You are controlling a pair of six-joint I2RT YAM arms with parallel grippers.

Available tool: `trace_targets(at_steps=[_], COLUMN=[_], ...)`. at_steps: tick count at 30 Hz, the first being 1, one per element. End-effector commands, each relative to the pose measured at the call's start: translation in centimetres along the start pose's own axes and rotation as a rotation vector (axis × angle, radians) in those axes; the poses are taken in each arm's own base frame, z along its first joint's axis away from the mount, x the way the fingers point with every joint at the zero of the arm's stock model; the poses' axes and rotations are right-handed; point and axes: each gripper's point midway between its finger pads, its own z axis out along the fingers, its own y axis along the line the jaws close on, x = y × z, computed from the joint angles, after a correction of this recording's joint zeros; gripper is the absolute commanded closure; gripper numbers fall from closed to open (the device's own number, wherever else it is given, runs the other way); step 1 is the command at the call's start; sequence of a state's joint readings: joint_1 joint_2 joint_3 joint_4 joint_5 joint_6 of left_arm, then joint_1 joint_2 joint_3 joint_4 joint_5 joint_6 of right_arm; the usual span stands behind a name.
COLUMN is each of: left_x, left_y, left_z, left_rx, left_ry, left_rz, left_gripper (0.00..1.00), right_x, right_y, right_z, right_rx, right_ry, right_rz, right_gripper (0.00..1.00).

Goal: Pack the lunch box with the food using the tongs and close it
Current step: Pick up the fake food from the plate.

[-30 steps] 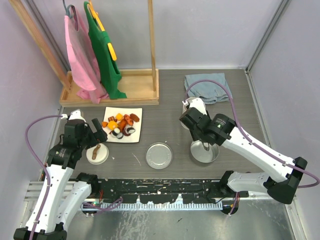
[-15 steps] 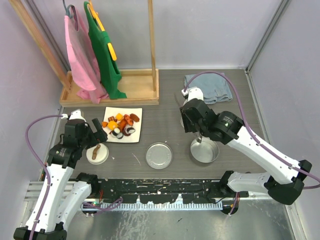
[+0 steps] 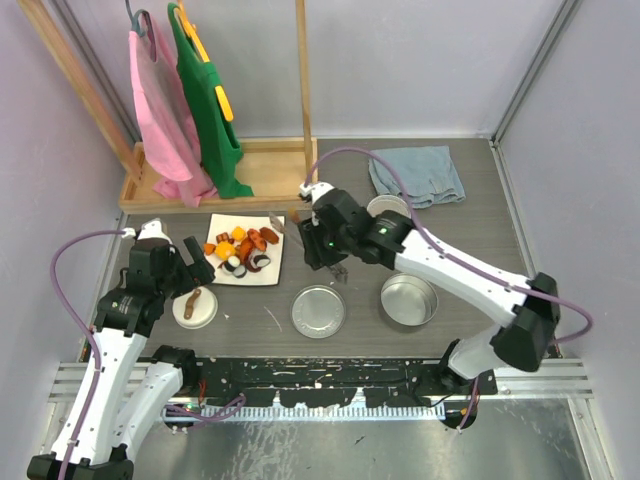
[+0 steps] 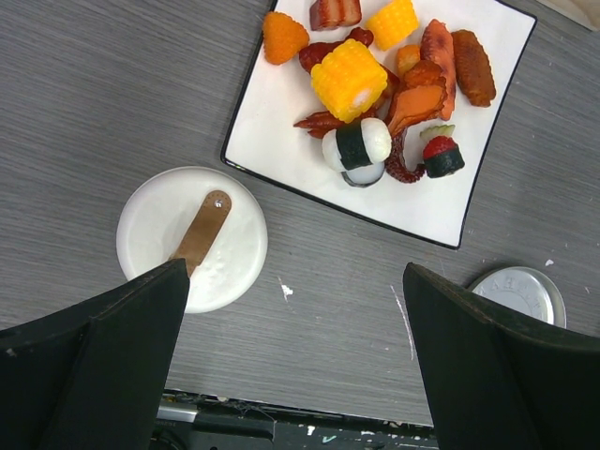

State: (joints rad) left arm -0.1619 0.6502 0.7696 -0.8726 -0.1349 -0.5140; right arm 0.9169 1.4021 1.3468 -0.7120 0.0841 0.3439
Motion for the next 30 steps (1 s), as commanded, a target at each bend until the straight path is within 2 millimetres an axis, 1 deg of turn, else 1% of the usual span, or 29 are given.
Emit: trace_targets(at_steps=[1,4,10,14,18,22,29,30], left_x=[-1.9,-2.2,-2.9,-3.3,-3.4,-3.6,-3.5,-3.4], left_y=[-0.5,0.1,1.5,1.8,2.0,2.1,1.9,1.9], left_z=[-0.9,-1.1,-1.8,-2.3,-2.6,-2.8,-2.6,-2.6], left_rx=[0.012,-0.024,-0.081,-0.086,-0.083,-0.085,-0.082,-0.08], left_ry=[-0.073,-0.093,-0.155,-0.197,-0.222,-0.235,-0.221,-0.219], left_rz=[-0.027,-0.045,-0.08,-0.096,-0.107,-0.112,-0.107,-0.107], left_gripper=[0.02,0.02,0.02,0.02,0.02,0.02,0.02,0.02], right_x=[-2.7,-2.4,-2.2,-1.1,-0.1,0.2,0.9,0.8], right_y=[4.5,5.4,7.5,9.2,10.4,10.8,11.8,11.5], right_z=[1.1,3.0,6.1,8.0,8.8,9.4,10.0,10.2], right_rx=[-0.115,-0.079,-0.043,-0.053,-0.044,-0.03,-0.032,-0.005], right_ry=[-0.042,-0.017,0.034,0.082,0.108,0.111,0.125,0.122], right_rz=[-0.086,-0.165,-0.289,-0.345,-0.401,-0.428,-0.473,-0.478], right_gripper=[0.5,0.49,0.47,0.46,0.45,0.44,0.43,0.43])
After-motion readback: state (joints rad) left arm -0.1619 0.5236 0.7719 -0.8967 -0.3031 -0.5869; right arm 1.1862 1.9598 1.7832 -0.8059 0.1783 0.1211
